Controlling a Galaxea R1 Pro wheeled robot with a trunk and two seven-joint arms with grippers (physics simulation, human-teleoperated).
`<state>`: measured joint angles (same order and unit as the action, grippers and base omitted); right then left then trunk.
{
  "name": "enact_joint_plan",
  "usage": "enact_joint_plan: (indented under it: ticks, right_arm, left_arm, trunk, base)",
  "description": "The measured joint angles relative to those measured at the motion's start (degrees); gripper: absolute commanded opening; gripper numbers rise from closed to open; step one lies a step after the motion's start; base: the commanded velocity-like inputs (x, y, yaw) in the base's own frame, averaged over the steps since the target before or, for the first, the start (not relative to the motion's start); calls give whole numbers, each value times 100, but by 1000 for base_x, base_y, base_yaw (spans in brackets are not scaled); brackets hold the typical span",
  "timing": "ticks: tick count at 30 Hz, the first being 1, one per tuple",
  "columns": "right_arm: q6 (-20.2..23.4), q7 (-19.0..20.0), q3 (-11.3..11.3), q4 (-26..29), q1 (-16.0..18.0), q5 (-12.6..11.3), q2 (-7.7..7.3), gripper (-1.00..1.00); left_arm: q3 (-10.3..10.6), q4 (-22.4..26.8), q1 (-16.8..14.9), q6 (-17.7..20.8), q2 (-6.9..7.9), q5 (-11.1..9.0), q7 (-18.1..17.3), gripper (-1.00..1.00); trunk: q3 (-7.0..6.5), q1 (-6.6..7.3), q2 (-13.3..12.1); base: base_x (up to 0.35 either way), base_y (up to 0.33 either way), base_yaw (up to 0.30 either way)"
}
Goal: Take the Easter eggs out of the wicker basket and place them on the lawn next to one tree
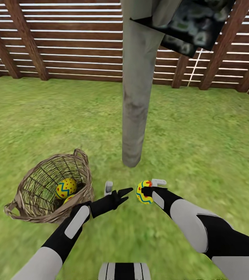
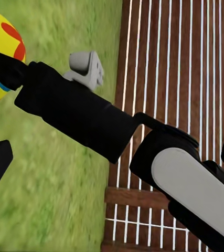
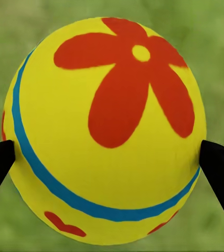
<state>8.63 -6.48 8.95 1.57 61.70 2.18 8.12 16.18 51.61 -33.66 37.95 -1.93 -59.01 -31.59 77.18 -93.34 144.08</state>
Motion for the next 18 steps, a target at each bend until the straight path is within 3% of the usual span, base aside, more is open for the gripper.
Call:
enact_joint_plan:
  ticks: [14, 18]
  right_arm:
    - [0, -90, -10, 23, 0, 20, 20, -100]
    - [0, -91, -11, 24, 0, 20, 20, -100]
  left_arm:
    - [8, -3, 1, -4, -17, 0, 9, 100]
    - [2, -1, 3, -3, -2, -2, 3, 100]
  trunk:
    - [310, -36, 19]
    - [311, -36, 19]
  base:
    - [0, 0, 0]
    - [3, 0, 0]
